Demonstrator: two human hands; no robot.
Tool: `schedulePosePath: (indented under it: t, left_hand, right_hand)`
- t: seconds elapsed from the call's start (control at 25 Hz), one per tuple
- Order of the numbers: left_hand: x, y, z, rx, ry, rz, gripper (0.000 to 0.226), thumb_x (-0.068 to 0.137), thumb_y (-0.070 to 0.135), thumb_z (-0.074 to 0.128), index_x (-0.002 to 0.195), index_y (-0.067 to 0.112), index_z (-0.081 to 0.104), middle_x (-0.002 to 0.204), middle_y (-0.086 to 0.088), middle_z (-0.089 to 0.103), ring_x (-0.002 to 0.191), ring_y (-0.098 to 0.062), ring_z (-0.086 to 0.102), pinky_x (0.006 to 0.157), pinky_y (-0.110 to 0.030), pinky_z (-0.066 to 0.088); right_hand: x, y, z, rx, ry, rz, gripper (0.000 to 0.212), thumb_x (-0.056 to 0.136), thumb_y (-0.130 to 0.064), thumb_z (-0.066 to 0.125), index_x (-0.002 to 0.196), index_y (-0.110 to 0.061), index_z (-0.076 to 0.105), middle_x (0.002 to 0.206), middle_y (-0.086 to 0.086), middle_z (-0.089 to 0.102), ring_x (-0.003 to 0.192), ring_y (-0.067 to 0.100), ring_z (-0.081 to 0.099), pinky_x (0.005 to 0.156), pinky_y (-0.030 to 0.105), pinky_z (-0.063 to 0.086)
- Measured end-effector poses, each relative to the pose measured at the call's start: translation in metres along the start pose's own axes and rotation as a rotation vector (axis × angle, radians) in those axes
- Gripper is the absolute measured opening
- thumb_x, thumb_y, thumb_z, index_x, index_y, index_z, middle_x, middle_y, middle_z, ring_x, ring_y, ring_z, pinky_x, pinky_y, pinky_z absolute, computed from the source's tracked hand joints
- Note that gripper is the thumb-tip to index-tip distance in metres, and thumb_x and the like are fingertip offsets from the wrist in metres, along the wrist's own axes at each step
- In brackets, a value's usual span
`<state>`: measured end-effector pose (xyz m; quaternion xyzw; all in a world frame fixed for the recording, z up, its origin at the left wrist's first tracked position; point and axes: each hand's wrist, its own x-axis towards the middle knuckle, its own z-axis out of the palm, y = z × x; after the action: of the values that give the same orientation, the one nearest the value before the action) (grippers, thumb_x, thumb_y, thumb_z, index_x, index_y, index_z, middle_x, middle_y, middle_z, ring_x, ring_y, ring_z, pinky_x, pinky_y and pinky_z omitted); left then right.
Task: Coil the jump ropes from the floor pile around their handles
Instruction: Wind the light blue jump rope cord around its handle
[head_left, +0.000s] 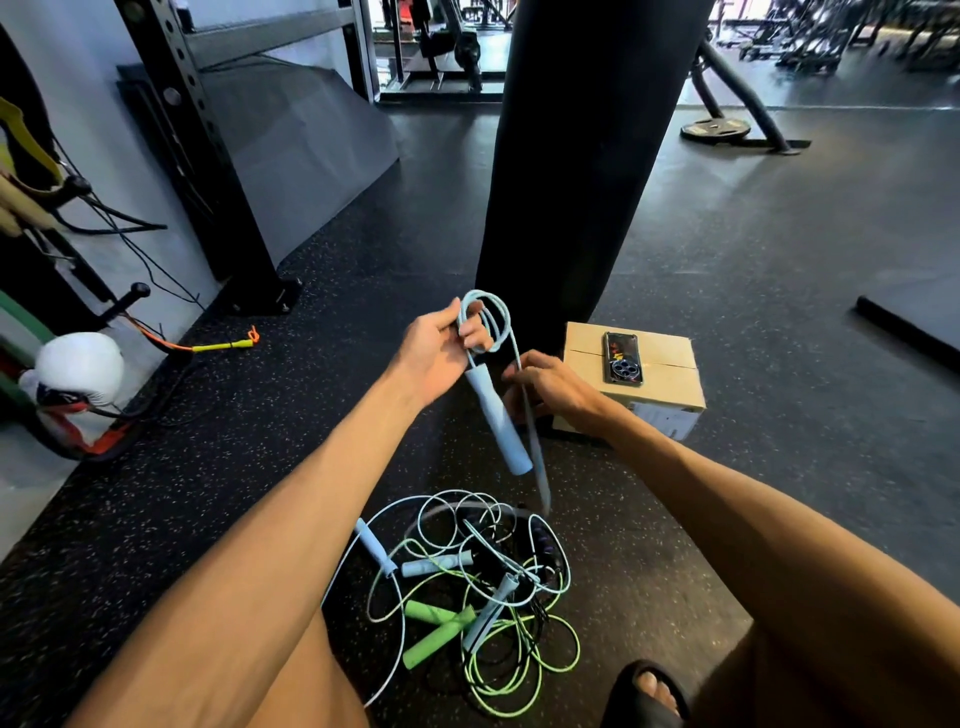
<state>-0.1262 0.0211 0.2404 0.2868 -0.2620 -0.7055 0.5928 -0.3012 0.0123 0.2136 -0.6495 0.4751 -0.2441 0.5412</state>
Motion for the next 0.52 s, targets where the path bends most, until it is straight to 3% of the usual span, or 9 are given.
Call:
schedulePosePath:
  t: [0.12,0.28,0.4,0.52]
  left_hand:
    - [0.005,0.003,-0.002,0.055,0.098,0.145,0.032,0.105,0.015,0.031,0.094,0.0,0.058,0.07,-0.006,0.046,0.062,-0.016,0.047,0.069,-0.03,0.044]
    - [0.009,0.001,-0.008,0.225,0.29,0.308,0.027,0.104,0.012,0.04,0.089,0.001,0.061,0.068,-0.007,0.056,0.061,-0.017,0.059,0.073,-0.033,0.056]
    - [0.012,-0.003,-0.019,0.472,0.413,0.406,0.024,0.102,0.014,0.046,0.086,0.005,0.062,0.06,0.0,0.063,0.057,-0.015,0.065,0.067,-0.028,0.057]
    - [0.013,-0.009,-0.024,0.781,0.407,0.513,0.02,0.1,0.012,0.05,0.086,0.002,0.061,0.056,-0.002,0.065,0.05,-0.013,0.065,0.06,-0.022,0.054]
  right_hand:
    - [-0.006,0.001,0.007,-0.094,-0.059,0.059,0.006,0.099,-0.012,0.051,0.1,-0.007,0.053,0.082,0.008,0.063,0.074,0.021,0.062,0.067,0.033,0.052]
    - [-0.01,0.004,0.01,-0.122,-0.139,0.053,0.01,0.102,-0.009,0.047,0.093,-0.005,0.047,0.076,0.017,0.067,0.064,0.029,0.067,0.055,0.032,0.058]
    - [-0.002,0.009,0.01,-0.326,-0.11,-0.051,0.011,0.101,-0.017,0.052,0.1,-0.006,0.054,0.075,0.011,0.065,0.059,0.02,0.062,0.051,0.026,0.052]
    - [0.001,0.005,0.011,-0.477,-0.089,-0.21,0.014,0.099,-0.023,0.055,0.102,-0.011,0.063,0.083,0.009,0.066,0.07,0.02,0.062,0.061,0.031,0.052]
